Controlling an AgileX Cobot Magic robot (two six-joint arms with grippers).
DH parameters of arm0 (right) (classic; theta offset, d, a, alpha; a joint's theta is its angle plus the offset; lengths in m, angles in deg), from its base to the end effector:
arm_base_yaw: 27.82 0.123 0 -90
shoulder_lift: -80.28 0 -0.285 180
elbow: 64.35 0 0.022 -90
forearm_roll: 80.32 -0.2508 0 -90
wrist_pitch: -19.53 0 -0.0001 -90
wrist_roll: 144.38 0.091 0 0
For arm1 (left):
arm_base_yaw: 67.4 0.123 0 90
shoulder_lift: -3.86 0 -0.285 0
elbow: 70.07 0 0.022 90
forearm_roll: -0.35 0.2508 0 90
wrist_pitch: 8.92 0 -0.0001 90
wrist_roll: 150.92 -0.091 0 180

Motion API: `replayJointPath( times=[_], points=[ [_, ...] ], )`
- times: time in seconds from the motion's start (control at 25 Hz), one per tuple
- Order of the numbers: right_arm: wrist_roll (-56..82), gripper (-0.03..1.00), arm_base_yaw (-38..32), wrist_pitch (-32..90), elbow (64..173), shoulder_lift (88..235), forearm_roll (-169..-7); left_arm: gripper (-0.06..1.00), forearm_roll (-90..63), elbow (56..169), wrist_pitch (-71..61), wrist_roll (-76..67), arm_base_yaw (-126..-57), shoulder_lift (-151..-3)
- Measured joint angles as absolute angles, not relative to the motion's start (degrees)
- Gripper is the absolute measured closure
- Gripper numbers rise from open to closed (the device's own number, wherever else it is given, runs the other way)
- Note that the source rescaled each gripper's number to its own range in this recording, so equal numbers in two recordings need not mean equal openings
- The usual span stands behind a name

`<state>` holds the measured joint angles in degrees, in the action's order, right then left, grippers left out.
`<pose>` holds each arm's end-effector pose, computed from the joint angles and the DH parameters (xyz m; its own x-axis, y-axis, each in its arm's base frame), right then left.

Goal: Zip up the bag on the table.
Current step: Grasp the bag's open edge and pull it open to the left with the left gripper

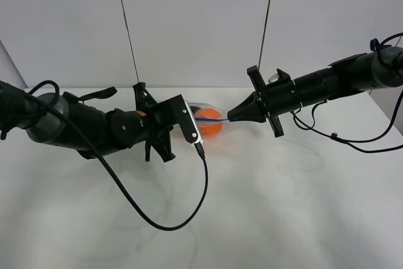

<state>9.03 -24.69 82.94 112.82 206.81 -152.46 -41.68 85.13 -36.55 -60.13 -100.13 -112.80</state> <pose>0.3883 0.0988 0.1649 -0.9782 0.1906 0.0828 0.1657 0.4747 0.8644 0.3316 -0.1796 0.1516 -0.0460 0.9027 -0.4278 0.5101 0.3894 0.7669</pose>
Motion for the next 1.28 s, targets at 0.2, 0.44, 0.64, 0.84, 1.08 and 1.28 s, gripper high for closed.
replayJointPath(
  times=[0.2,0.44,0.64,0.84,1.08,1.28],
  points=[
    [9.0,0.97,-24.7,82.9,112.8,206.8,-152.7,0.94,-41.5,85.0,-36.9,-62.1,-94.6,-112.8],
    [9.0,0.97,-24.7,82.9,112.8,206.8,-153.0,0.94,-41.3,85.0,-37.1,-62.3,-88.8,-112.8],
    [9.0,0.97,-24.7,82.9,112.8,206.8,-153.0,0.94,-41.2,84.9,-37.0,-62.3,-85.1,-112.8],
    [9.0,0.97,-24.4,82.9,112.8,206.8,-153.6,0.94,-40.6,84.9,-35.9,-62.4,-84.1,-112.8],
    [9.0,0.97,-24.2,82.9,112.8,207.0,-153.5,0.93,-40.1,84.9,-35.1,-61.1,-83.9,-112.8],
    [9.0,0.97,-24.4,82.9,112.8,207.1,-152.3,0.42,-40.0,84.7,-36.3,-54.8,-82.4,-112.8]
  ],
)
